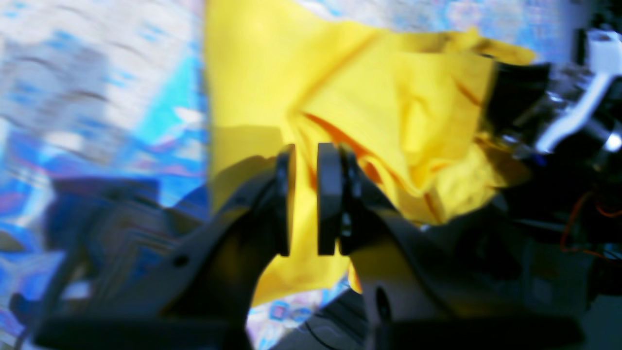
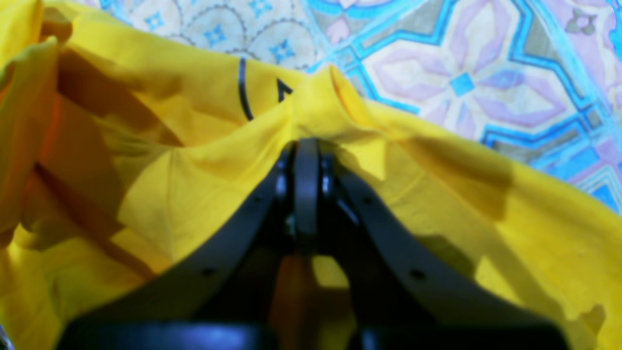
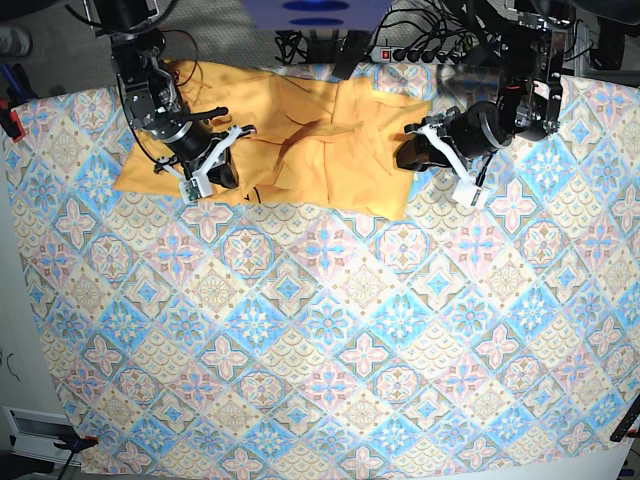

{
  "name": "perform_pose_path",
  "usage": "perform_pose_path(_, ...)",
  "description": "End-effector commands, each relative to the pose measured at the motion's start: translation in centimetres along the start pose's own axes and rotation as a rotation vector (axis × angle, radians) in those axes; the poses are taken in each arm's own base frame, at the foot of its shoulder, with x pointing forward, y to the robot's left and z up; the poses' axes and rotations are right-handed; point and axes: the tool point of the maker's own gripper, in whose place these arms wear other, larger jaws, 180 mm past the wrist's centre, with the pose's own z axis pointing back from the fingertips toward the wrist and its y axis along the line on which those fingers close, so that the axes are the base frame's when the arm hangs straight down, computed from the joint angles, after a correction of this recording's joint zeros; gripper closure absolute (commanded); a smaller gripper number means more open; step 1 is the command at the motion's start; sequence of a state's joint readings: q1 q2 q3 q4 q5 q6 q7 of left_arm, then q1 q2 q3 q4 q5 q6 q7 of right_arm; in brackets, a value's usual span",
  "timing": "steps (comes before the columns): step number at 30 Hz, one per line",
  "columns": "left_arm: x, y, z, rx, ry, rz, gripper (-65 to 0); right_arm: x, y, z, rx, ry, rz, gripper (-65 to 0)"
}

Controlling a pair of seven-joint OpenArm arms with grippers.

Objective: Fold the T-shirt properly
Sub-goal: 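Lower the folded end onto the strip and open the left gripper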

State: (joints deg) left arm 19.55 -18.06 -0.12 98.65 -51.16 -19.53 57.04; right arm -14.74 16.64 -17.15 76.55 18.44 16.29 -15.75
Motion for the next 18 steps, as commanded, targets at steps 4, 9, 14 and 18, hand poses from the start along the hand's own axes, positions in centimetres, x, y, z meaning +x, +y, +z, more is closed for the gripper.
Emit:
perform_pose_path(4,-0.6,1.9,-0.9,0.021,0.01,0.064,-5.9,-1.7,0.0,0.2,0.0,0.075,0.015,0.0)
perform_pose_path(9,-1.8,3.3,-2.0,0.035,0.041,0.133,-5.8,-1.5,0.0,0.2,0.001,0.071,0.017,0.0)
perform_pose_path(14,-0.9,1.5,-3.6,-0.006,0.028,0.123,-5.8,-1.4,0.0,0.2,0.001,0.068,0.017,0.0)
perform_pose_path(18,-1.1,-1.7,-5.9,-0.06,0.08,0.028,-5.8,-1.5,0.1,0.2,0.002,0.069,0.017,0.0)
